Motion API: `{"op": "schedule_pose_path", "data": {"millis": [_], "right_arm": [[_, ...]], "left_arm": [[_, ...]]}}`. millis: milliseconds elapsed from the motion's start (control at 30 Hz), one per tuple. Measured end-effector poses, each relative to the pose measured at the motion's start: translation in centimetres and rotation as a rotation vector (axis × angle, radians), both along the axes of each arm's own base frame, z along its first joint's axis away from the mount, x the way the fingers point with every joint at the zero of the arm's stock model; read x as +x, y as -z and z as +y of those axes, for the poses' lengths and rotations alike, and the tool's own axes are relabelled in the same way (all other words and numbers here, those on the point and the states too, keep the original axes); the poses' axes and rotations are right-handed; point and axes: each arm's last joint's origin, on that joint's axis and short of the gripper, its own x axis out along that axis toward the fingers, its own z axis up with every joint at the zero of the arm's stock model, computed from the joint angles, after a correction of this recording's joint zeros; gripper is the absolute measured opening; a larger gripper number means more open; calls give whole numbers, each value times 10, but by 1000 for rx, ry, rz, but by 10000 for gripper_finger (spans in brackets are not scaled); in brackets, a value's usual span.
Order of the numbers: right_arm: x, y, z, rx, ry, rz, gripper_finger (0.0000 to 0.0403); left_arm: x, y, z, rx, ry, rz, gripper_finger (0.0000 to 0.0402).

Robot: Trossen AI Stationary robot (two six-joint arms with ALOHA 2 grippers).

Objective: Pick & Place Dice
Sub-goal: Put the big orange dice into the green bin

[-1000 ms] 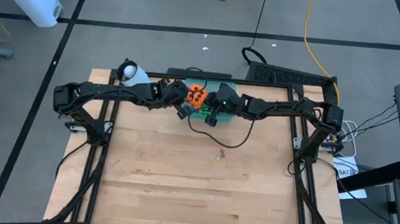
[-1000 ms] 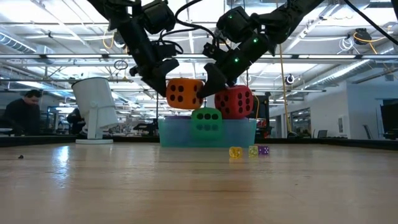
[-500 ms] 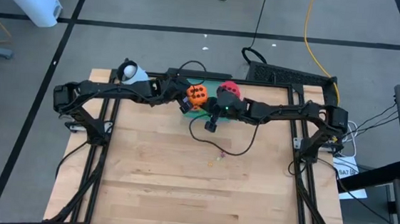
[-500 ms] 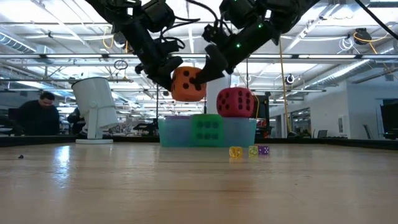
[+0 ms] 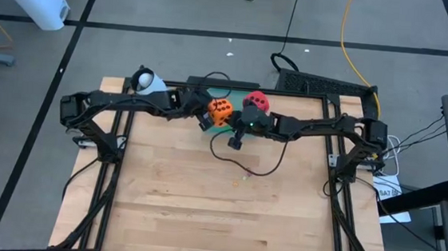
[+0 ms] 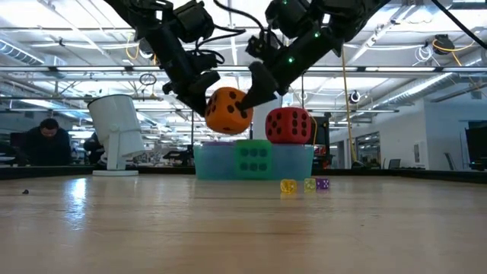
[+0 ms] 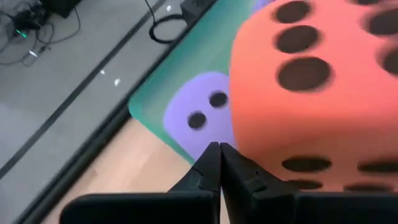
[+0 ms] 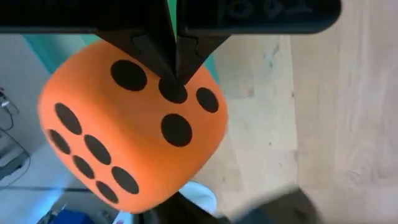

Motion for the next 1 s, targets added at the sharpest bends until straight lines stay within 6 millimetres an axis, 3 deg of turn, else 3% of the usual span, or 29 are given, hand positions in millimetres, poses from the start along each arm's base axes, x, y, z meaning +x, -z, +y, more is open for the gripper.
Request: {"op": "schedule_pose_path", "data": {"millis": [433,600,767,1000], "right_arm": [[-1,4,0,4,13,33,0],[-2,3,1,-84,110,57,0],[-2,3,5,-173,169,91,0],[-6,8,3,-131,185,129,0]], "left_arm": [[2,3,-11,6,-21,14,6],[4,7,-10,20,-6,30,5],[17,19,-6,55,-3,16,8],[27,36,14,44,-33,-17,7]]}}
